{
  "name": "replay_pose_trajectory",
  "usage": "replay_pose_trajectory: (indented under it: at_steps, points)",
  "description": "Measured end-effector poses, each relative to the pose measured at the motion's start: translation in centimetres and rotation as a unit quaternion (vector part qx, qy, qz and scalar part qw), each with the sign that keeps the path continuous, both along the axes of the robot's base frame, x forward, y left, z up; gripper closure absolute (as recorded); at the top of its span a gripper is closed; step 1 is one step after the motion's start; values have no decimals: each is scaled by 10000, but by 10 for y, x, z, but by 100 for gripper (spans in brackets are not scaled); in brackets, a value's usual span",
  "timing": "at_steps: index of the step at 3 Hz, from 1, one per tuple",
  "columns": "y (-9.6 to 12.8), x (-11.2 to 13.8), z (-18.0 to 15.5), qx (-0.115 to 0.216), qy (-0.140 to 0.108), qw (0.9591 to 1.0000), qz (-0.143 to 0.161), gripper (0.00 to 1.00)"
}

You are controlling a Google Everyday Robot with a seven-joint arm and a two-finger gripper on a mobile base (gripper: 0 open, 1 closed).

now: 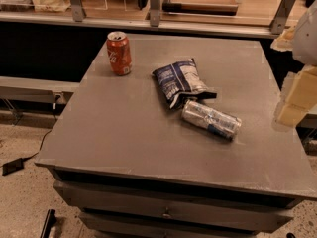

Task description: Place redbull can upright

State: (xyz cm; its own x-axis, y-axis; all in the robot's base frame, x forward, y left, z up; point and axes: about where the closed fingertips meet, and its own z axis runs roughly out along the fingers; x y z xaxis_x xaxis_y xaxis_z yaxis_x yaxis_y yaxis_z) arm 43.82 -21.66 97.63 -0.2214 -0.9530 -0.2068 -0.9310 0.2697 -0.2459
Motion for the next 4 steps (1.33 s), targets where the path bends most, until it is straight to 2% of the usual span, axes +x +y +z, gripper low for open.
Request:
replay_pose_trajectory:
  at_steps: [1,2,3,4]
  points:
    - [0,0,0,0,0,10000,0,0]
    - [26,4,-20,-161,183,9992,314,0]
    - [67,13,-52,-393,496,9951,756,0]
    - [67,14,-53,-379,529,9953,719,0]
